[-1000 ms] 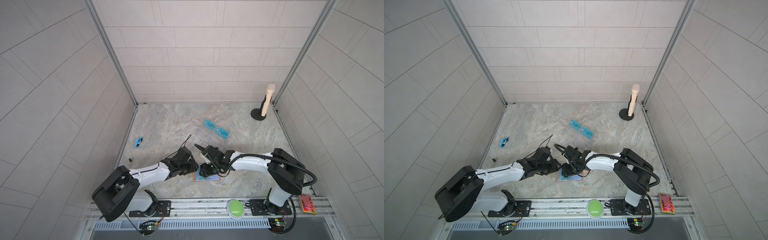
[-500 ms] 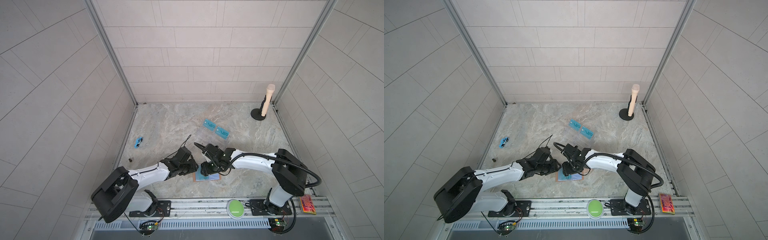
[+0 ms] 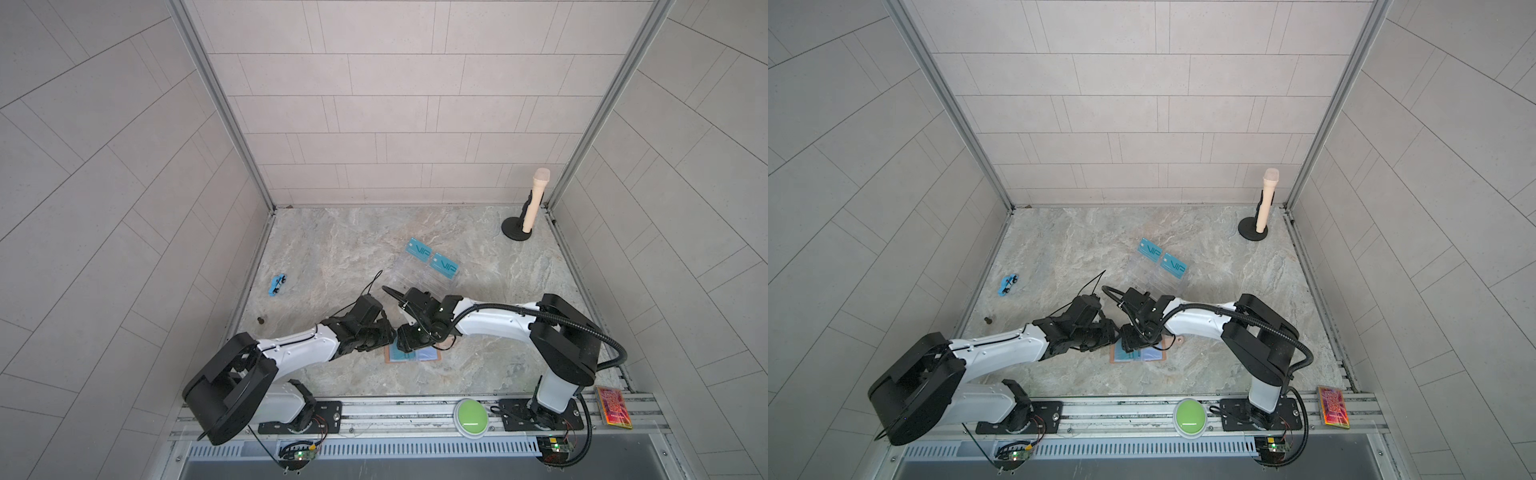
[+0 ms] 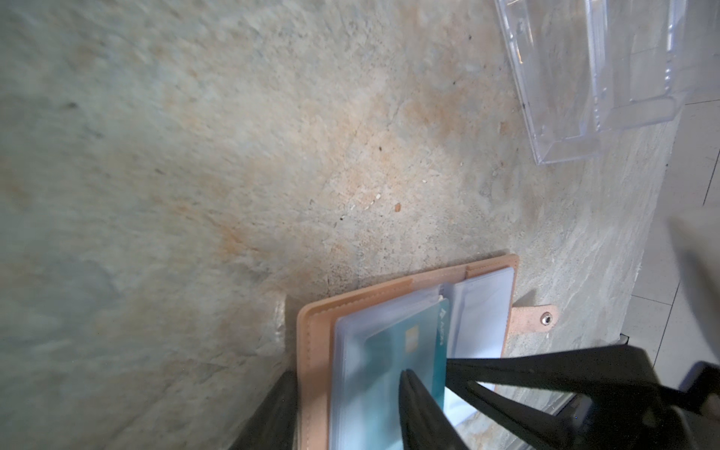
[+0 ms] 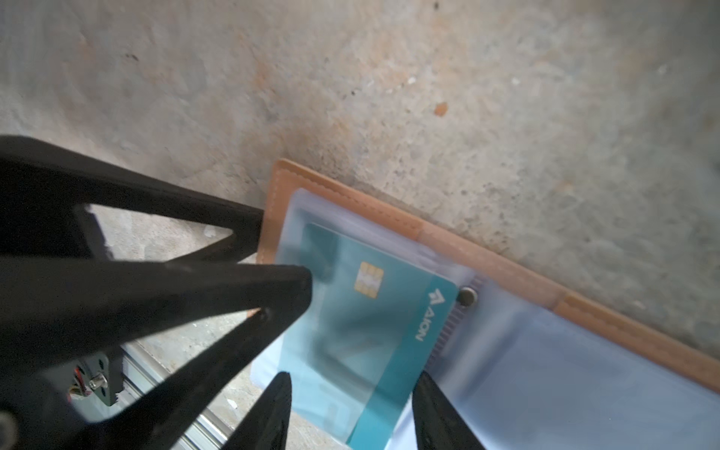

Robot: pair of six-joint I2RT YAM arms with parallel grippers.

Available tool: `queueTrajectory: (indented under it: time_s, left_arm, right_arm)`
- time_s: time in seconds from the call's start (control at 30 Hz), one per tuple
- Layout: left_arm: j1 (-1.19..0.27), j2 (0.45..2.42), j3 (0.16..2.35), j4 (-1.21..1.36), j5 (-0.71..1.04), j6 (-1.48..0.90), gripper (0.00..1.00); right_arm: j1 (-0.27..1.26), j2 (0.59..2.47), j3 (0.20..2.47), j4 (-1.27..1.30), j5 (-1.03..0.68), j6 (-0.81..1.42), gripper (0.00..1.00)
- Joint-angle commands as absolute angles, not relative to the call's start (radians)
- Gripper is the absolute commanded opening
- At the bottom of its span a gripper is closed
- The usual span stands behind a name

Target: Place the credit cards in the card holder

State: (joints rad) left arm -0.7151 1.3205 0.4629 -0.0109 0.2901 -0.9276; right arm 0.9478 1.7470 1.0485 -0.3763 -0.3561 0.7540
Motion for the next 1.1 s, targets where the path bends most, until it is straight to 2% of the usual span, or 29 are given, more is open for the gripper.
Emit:
queueTrajectory:
  time_s: [0.0, 0.5, 0.67, 0.77, 0.93, 1.07]
  left_arm:
    - [-0.727, 1.327, 0.471, -0.011, 0.296, -0.927, 0.46]
    - [-0.733, 1.318, 0.477, -0.01, 0.289, -0.928, 0.46]
    - [-0.733, 1.318, 0.497, -0.065, 0.264, -0.9, 0.46]
    - [-0.733, 1.317, 0.506, -0.102, 0.239, -0.888, 0.48]
    - [-0.731, 1.342, 0.564, -0.19, 0.232, -0.84, 0.49]
    - [-0.732, 1.316, 0.595, -0.303, 0.204, -0.799, 0.55]
  right_arm:
    - [0.962, 1.76, 1.087, -0.387, -0.357, 0.737, 0.52]
    - [0.979, 1.791, 1.109, -0.406, -0.349, 0.723, 0.5]
    - [0.975, 1.723, 1.049, -0.392, -0.267, 0.728, 0.49]
    - [0.949, 1.674, 0.992, -0.335, -0.286, 0.743, 0.49]
    - [0.943, 1.628, 0.975, -0.39, -0.267, 0.695, 0.49]
    - [0.923, 1.586, 0.922, -0.382, -0.241, 0.682, 0.48]
